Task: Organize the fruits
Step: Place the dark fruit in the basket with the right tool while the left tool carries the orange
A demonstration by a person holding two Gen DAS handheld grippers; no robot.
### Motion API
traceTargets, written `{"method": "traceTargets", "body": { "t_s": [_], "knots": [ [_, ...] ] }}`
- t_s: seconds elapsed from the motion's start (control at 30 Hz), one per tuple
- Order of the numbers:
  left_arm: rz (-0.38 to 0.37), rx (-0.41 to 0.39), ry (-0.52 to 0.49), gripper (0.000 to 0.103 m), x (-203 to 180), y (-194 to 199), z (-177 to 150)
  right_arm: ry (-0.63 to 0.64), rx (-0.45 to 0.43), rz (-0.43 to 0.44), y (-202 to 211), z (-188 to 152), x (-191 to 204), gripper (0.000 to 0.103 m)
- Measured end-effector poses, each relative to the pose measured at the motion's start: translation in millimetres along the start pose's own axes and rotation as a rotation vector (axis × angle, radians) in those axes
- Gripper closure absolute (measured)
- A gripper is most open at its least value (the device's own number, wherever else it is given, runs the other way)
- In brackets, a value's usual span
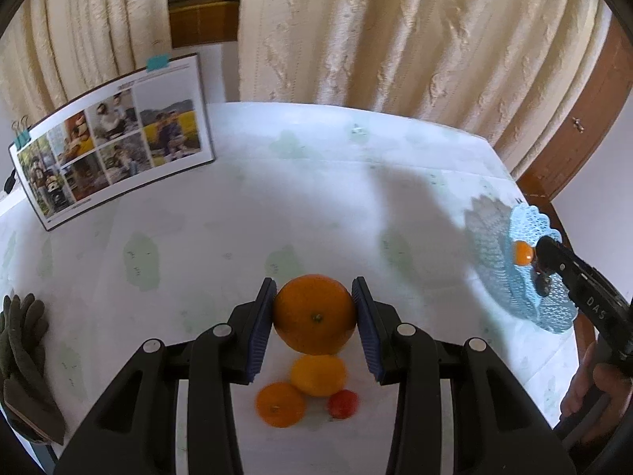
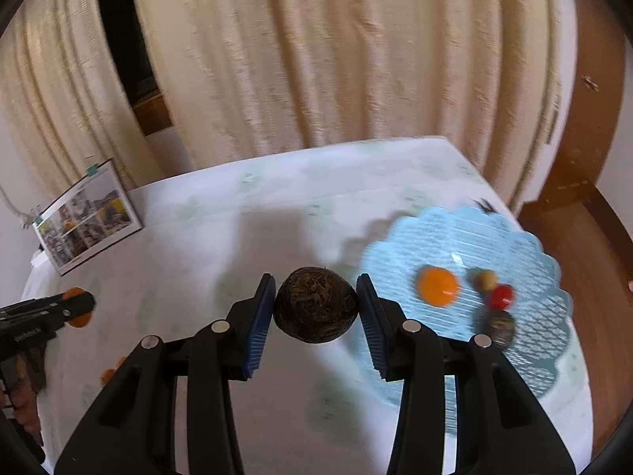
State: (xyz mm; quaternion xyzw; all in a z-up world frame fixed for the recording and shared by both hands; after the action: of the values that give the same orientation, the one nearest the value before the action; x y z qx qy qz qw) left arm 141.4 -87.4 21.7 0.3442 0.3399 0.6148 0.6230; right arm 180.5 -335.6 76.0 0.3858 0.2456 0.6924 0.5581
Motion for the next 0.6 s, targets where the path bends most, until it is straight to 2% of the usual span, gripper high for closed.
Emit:
{"method": "traceTargets", "body": {
  "t_s": [0.23, 0.6],
  "knots": [
    [-0.014, -0.012, -0.030, 0.063, -35.2, 9.8, 0.2, -0.060, 0.000, -0.059, 23.3, -14.9, -54.0, 0.059],
    [-0.035, -0.032, -0.074, 0.063, -86.3, 22.5, -0.3, -0.098, -0.017, -0.083, 45.8, -24.3, -95.3, 0.059]
  ]
}}
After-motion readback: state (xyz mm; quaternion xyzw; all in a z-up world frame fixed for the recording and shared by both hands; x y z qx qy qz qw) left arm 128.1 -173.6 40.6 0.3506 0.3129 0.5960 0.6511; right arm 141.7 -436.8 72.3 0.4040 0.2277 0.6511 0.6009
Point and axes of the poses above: each gripper's, at about its wrist camera, not at the fingertips, and y roughly against the way its jaws point, x to its left, z to its top, the point moved 9 cm from there along -y, roughly the way its jaws point, and after that the axes turned 12 degrees about z, right-handed, at the moved point
